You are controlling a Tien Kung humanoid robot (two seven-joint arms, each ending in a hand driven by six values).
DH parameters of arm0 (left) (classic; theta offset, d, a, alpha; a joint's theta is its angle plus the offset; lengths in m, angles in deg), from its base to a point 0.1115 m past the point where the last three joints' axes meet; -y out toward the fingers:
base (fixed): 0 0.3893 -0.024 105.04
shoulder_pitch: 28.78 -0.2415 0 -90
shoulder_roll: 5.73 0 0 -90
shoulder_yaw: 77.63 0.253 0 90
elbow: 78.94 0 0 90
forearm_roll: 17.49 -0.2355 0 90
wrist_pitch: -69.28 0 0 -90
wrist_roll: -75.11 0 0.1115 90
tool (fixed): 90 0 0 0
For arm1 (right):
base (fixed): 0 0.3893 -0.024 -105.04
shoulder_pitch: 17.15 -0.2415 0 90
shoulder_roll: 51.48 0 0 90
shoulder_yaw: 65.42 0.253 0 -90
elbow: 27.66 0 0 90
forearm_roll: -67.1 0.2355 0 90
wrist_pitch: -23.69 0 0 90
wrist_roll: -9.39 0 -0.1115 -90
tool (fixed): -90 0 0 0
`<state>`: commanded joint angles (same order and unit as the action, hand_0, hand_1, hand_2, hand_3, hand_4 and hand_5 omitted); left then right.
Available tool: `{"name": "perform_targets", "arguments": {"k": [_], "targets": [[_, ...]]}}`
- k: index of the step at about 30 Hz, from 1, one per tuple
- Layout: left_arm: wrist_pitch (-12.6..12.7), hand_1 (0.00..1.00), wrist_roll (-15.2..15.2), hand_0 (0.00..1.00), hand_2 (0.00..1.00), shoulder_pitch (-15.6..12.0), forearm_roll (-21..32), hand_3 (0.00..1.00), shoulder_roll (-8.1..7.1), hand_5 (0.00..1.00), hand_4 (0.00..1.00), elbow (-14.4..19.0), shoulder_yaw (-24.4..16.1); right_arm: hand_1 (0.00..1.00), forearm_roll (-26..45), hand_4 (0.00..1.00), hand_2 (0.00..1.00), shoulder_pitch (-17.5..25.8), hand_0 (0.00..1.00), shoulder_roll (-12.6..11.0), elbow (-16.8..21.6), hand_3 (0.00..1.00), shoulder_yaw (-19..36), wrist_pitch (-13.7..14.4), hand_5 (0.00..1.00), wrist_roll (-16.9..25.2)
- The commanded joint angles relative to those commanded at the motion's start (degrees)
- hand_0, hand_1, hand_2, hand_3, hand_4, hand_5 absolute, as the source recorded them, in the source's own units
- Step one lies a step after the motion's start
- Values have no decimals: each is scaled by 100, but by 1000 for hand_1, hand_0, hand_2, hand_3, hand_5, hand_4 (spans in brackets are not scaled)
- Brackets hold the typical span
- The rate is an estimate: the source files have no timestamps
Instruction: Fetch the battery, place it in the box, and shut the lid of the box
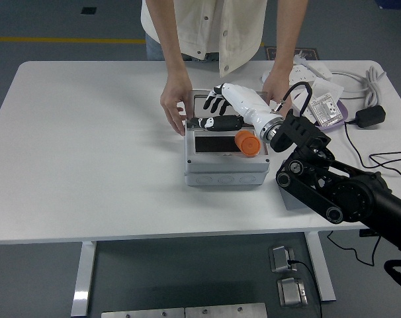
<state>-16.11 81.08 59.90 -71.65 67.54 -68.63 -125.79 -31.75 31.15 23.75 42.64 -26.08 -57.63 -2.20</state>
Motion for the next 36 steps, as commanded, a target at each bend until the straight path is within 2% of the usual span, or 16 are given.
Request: {"name": "perform_targets", "arguments": {"k": [1, 2, 7, 8, 9, 13, 14, 15, 22, 28, 31, 32, 36], "targets": [[0, 568, 6, 430, 520, -4, -10, 488, 1, 2, 141, 0, -11, 412, 7, 911, 476, 16, 514, -33, 111, 523, 44, -79, 587, -73], [0, 567, 13, 430, 520, -7, -22, 488, 3, 2, 137, 0, -25, 376, 18, 904, 430, 29, 413, -59, 201, 509, 79, -146, 582, -134], [-2, 567, 40, 430, 520, -22, -73, 488, 19, 2, 137, 0, -65, 376, 63, 904, 430, 77, 413, -162, 557, 509, 228, -524, 582, -449], [-3, 567, 44, 430, 520, -23, -79, 488, 23, 2, 134, 0, -68, 354, 73, 900, 405, 81, 332, -180, 608, 506, 255, -595, 587, -506], [-4, 567, 47, 430, 520, -25, -83, 488, 26, 2, 134, 0, -67, 354, 77, 900, 405, 85, 332, -201, 662, 506, 290, -660, 587, -562], [-5, 567, 50, 430, 520, -24, -84, 488, 31, 2, 134, 0, -63, 354, 45, 900, 405, 89, 332, -241, 762, 506, 430, -765, 587, -656], [-6, 567, 51, 430, 519, -24, -84, 488, 31, 2, 134, 0, -63, 329, 35, 893, 379, 90, 279, -249, 775, 486, 479, -776, 591, -665], [-6, 567, 53, 430, 519, -23, -86, 488, 31, 2, 134, 0, -64, 329, 29, 893, 379, 90, 279, -254, 783, 486, 517, -781, 591, -670], [-10, 567, 55, 429, 519, -9, -81, 488, 33, 2, 134, 0, -52, 321, -27, 888, 373, 19, 269, -277, 619, 473, 851, -575, 591, -574], [-16, 567, 61, 429, 519, 9, -101, 487, 33, 2, 132, 0, -50, 326, -80, 885, 374, -165, 270, -178, 162, 473, 866, -247, 595, -430], [-18, 567, 62, 429, 519, 22, -106, 487, 36, 2, 132, 0, -44, 326, -94, 885, 374, -241, 270, -114, -49, 473, 828, -172, 595, -395], [-19, 567, 62, 429, 519, 27, -106, 487, 38, 2, 132, 0, -40, 349, -87, 884, 393, -262, 306, -93, -116, 497, 812, -155, 647, -387], [-24, 567, 68, 429, 519, 39, -118, 487, 47, 2, 132, 0, -35, 349, 9, 884, 393, -311, 306, -18, -363, 497, 714, -107, 647, -340]]}}
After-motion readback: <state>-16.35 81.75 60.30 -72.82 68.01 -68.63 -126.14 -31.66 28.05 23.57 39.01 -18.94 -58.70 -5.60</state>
